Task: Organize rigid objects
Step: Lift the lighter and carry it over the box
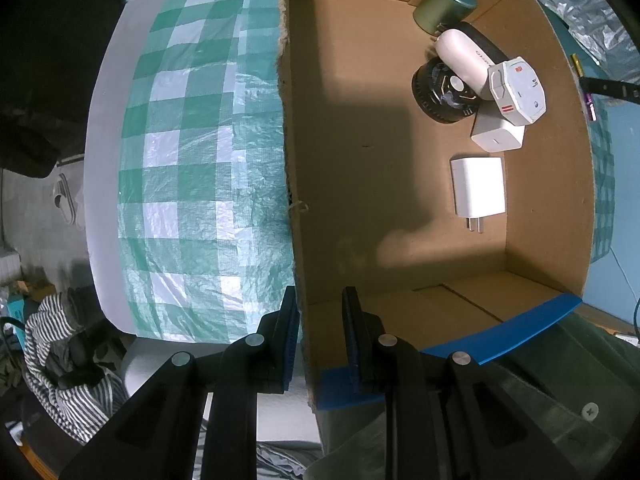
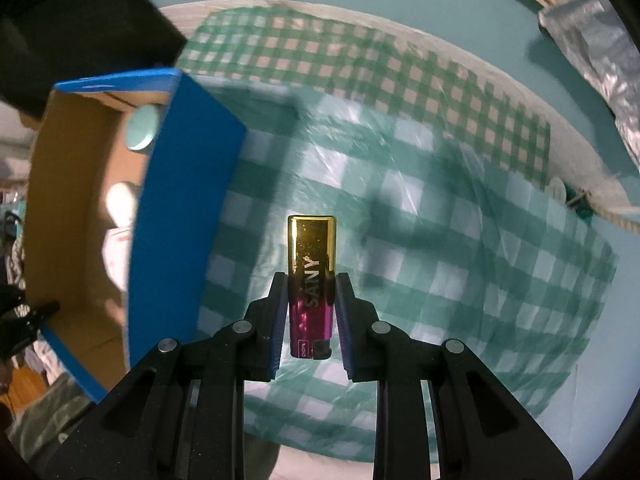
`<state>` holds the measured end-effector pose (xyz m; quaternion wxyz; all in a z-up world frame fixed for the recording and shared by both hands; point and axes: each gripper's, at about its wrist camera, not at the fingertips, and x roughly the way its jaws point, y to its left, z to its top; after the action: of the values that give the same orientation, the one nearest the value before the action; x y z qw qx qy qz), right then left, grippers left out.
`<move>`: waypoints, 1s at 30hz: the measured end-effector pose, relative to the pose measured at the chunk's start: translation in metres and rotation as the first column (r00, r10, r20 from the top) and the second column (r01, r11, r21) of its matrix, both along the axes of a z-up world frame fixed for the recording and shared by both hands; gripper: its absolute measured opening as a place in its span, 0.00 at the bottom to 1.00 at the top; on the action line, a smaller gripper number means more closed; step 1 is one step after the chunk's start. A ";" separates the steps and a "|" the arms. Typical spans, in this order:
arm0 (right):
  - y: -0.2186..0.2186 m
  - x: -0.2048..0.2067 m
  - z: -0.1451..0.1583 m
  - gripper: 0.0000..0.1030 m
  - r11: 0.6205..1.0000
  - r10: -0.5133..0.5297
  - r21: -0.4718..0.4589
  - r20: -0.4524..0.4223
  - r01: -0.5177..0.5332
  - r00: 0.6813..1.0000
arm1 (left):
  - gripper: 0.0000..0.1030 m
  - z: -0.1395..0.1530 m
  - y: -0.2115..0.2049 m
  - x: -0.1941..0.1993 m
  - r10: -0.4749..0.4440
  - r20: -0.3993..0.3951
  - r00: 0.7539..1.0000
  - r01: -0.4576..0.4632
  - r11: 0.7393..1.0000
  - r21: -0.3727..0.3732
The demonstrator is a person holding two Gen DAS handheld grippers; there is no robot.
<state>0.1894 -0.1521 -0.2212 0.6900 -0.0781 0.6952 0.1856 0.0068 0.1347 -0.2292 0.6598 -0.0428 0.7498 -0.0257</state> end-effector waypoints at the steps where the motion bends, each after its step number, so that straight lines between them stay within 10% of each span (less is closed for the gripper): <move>1: 0.003 0.000 0.005 0.22 1.000 0.012 0.005 0.007 -0.012 1.000 | 0.21 0.000 0.001 0.000 0.001 0.000 1.000 -0.001 1.000 0.000; 15: 0.053 0.002 0.056 0.22 0.983 0.164 0.073 0.084 -0.171 0.983 | 0.20 -0.001 0.002 -0.002 0.005 0.003 1.000 -0.005 1.000 0.000; 30: 0.135 0.001 0.046 0.22 0.917 0.395 0.021 0.093 -0.399 0.914 | 0.21 -0.001 0.002 -0.003 0.006 0.005 1.000 -0.006 1.000 0.004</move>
<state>0.1904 -0.0173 -0.1751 0.6689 -0.2119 0.6305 0.3319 0.0042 0.1366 -0.2301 0.6618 -0.0435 0.7481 -0.0221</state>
